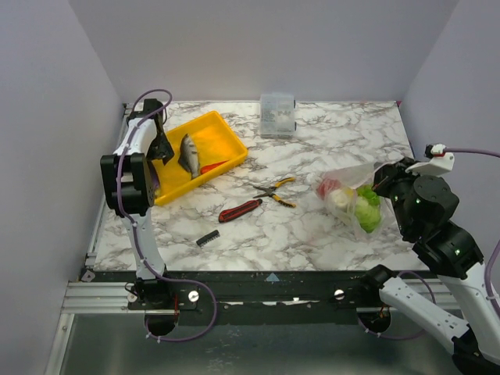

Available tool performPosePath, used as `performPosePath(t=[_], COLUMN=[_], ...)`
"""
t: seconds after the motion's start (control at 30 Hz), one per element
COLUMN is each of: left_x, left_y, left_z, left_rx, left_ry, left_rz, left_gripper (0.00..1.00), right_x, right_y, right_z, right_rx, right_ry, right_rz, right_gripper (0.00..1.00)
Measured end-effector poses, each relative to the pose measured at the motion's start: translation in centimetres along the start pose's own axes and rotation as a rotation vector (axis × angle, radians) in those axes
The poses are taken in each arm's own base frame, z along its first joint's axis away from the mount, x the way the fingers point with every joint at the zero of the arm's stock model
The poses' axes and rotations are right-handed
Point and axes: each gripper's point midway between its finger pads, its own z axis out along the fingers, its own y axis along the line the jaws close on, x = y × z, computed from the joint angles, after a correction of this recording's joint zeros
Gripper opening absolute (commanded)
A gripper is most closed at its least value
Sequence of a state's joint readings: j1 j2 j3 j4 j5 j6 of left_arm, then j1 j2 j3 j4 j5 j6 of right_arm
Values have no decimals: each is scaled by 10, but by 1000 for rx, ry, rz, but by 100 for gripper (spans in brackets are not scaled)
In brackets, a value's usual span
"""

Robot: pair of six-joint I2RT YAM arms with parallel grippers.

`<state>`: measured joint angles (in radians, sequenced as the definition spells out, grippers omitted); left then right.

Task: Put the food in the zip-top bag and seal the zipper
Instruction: Pick up the fake vegetable from the bin.

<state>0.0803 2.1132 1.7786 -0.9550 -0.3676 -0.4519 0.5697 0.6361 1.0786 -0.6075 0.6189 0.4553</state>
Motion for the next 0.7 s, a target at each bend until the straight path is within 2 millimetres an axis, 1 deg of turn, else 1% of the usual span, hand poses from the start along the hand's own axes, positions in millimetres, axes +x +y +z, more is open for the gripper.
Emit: performPosePath(t=[0.07,0.1,0.17,0.23,0.33,0.43,0.5,0.53,0.6,0.7], left_x=[2,1,0,1,3,4,7,9,15,21], left_y=[2,3,3,5,9,13,15,16,19,24], left_z=[3,5,7,7,6,6,8,9,10,11], left_rx=[-20,-34,-43,-52,-61,-67,-70,-72,-78,-83], left_ry=[20,26,33,47,59,69,78,84,104,129], left_rz=[13,18,25,42,65,82,100,111,142,176], left_gripper=[88,86,78,68,69,76,75,73,65,49], right_x=[-1,-1,-2,-2,-2,-3,-4,-5,-5,-5], right_y=[0,0,-1,-1,-1,-1,-2,-2,-1,-1], right_z=[-1,-2,-2,-2,-2,-4,-5,-5,-5,-5], right_rx=[-2,-2,-3,-3,-4,-6,-7,-8,-8,-9], right_ry=[-4,-5,-6,-6,-7,-11,-15,-16,-17,-17], right_rz=[3,4,5,4,6,10,14,18,22,27], right_gripper=[1,1,1,1,1,1,1,1,1,1])
